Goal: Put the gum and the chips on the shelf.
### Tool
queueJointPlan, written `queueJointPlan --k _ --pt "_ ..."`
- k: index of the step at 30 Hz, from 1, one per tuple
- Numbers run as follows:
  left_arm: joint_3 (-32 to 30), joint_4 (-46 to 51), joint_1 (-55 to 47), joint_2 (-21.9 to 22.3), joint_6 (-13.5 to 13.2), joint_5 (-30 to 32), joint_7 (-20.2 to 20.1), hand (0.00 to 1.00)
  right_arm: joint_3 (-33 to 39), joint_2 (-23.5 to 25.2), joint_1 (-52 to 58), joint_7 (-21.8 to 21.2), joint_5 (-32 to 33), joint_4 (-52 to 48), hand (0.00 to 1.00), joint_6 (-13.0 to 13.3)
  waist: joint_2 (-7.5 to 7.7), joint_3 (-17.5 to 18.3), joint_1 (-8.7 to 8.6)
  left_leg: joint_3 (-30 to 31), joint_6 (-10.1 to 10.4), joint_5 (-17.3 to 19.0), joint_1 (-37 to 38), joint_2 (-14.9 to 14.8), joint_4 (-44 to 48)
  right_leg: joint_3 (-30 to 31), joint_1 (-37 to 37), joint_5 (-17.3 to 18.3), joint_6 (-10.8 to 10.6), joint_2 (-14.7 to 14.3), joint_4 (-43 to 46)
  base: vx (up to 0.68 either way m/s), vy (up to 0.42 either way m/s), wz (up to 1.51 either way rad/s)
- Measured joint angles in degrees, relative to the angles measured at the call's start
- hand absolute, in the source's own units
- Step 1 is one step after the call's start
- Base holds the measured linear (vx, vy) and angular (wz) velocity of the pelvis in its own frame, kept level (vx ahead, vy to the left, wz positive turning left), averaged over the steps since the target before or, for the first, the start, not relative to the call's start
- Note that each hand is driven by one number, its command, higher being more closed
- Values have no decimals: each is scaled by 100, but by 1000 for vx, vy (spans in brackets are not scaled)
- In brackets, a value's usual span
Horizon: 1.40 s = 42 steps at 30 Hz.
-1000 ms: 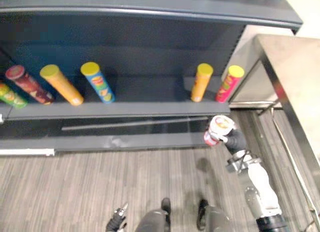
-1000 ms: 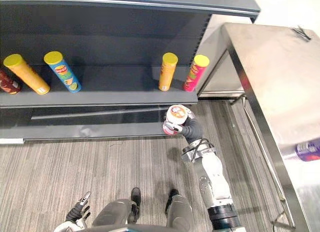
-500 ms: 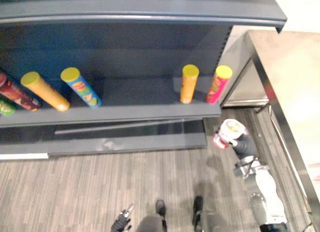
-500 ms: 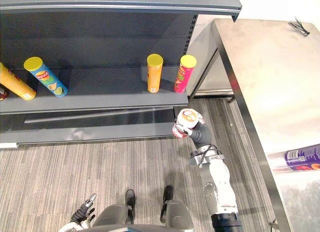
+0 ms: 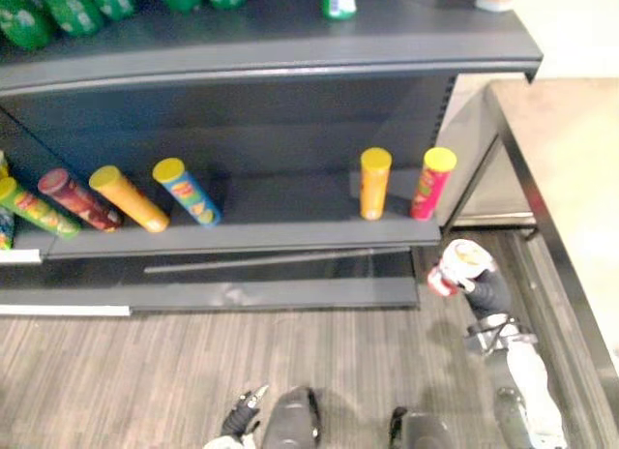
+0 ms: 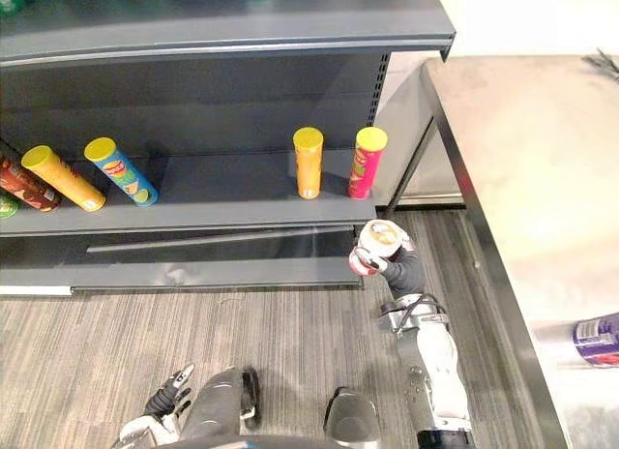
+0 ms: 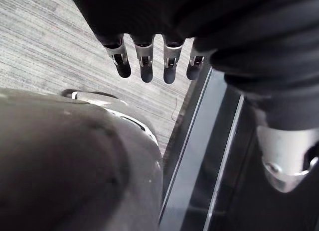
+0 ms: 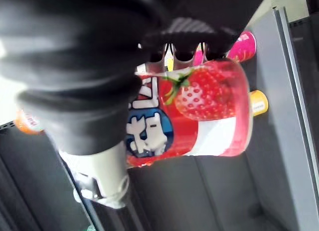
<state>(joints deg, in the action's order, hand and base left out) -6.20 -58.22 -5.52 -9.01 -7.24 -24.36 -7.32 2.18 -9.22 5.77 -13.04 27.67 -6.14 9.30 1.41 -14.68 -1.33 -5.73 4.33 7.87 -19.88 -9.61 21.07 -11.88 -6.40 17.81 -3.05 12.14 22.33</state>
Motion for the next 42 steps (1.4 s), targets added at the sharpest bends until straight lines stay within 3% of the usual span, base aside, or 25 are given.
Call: queueJointPlan --k 2,4,5,6,7,9,10,12,13,14,16,17,19,21,23,24,25,26,27,33,42 --pt "32 -10 -59 4 6 -26 -7 0 -38 -1 -108 3 0 9 100 0 -69 37 -2 183 264 -373 38 -166 -863 128 31 82 -166 1 -14 244 256 -34" --pt "36 -106 -137 33 10 2 3 0 -30 -59 -258 4 0 32 100 0 -178 94 14 168 360 -603 181 -291 -1276 293 191 151 -440 -2 -81 404 460 -58" --pt "20 -177 -195 -9 21 44 22 0 -38 -8 -285 -2 -2 38 100 -2 -59 130 72 129 483 -1061 237 -213 -1030 490 312 115 -637 129 -201 410 424 -58" --pt "10 -254 -118 -147 18 46 44 0 -41 113 -222 -13 -4 28 100 -11 228 233 121 -68 354 -741 157 25 -689 633 405 -41 -773 372 -462 423 408 -43" --pt "17 -281 -65 -210 24 51 42 0 -25 139 -199 -16 -5 18 100 -12 302 283 94 -152 262 -624 86 103 -496 697 443 -222 -816 457 -589 417 380 -23" --pt "37 -277 80 -204 27 79 47 0 -32 143 -235 -12 -17 24 100 -97 294 286 123 -553 -67 -252 122 212 -96 1140 338 -1036 -637 636 -577 377 435 -44" --pt "47 -253 86 -187 24 87 51 0 -42 143 -247 -12 -18 25 100 -126 271 294 140 -679 -126 -216 183 212 -83 1219 252 -1290 -545 657 -496 332 442 -77" --pt "194 -199 71 -135 15 93 87 0 -95 142 -370 -5 -20 53 100 -149 113 289 176 -1129 -303 -110 575 165 -221 1178 -187 -2386 13 711 -6 281 422 -95" --pt "202 -202 65 -114 15 94 96 0 -113 142 -408 -6 -20 57 100 -148 73 286 177 -1236 -380 -63 714 157 -309 1097 -301 -2528 138 739 189 234 380 -86" --pt "224 -207 77 -76 16 110 118 0 -151 143 -489 -4 -26 92 100 -147 -17 246 147 -1398 -466 -10 986 163 -486 896 -490 -2426 176 773 658 231 355 -68" --pt "233 -207 85 -107 -24 192 150 0 -215 141 -582 -3 -40 257 100 -147 -35 246 140 -1560 -471 -7 1357 194 -785 582 -724 -1914 13 621 1086 187 243 -52" --pt "248 -210 115 -126 -32 220 150 0 -261 139 -591 -6 -47 272 100 -147 -47 246 129 -1583 -471 -7 1506 196 -969 378 -804 -1641 -42 448 1035 113 78 -26" --pt "250 -225 195 -127 -23 218 150 0 -287 140 -591 -10 -48 273 100 -147 -48 246 112 -1582 -471 -7 1560 202 -1156 196 -948 -1422 -154 196 603 132 40 -8" --pt "262 -282 269 -119 -8 218 149 0 -288 132 -591 -10 -49 277 100 -148 -48 243 109 -1570 -470 -7 1584 240 -1196 201 -987 -1428 -162 69 -14 110 -74 12" --pt "261 -349 288 -68 9 234 153 0 -320 123 -591 -13 -50 276 100 -148 18 259 96 -1557 -461 -2 1673 305 -1121 357 -876 -1610 -335 32 -726 91 -147 24" --pt "254 -346 291 -87 4 269 153 0 -328 121 -588 -12 -51 274 100 -147 59 251 90 -1536 -408 27 1716 360 -1055 447 -781 -2081 -312 56 -938 62 -161 27" --pt "246 -388 300 -1 -5 271 166 0 -343 39 -620 -11 -56 281 100 -148 -35 220 99 -1497 -241 135 1795 299 -1013 471 -634 -1982 -404 2 -1004 73 -208 9" --pt "243 -457 293 100 -12 269 189 0 -400 -62 -675 -11 -56 282 100 -148 -196 218 155 -1467 -176 165 1782 160 -981 452 -547 -1981 -402 -147 -1181 74 -248 -4" --pt "229 -491 291 157 -8 268 197 0 -445 -124 -683 -13 -56 281 100 -147 -261 227 149 -1434 -119 169 1779 87 -993 427 -452 -1979 -400 -234 -1357 51 -201 -11" --pt "-14 -551 265 298 29 203 191 0 -516 -154 -429 -104 -12 281 100 -148 -229 251 147 -1367 270 19 2019 -186 -1407 174 36 -2026 -250 -606 -2084 -36 -137 8" --pt "-319 -512 107 305 38 235 195 0 -684 -141 -180 -250 -14 280 100 -161 -207 385 159 -1422 300 -305 2126 -85 -1937 213 183 -2398 -217 -665 -2712 -23 -31 -1"
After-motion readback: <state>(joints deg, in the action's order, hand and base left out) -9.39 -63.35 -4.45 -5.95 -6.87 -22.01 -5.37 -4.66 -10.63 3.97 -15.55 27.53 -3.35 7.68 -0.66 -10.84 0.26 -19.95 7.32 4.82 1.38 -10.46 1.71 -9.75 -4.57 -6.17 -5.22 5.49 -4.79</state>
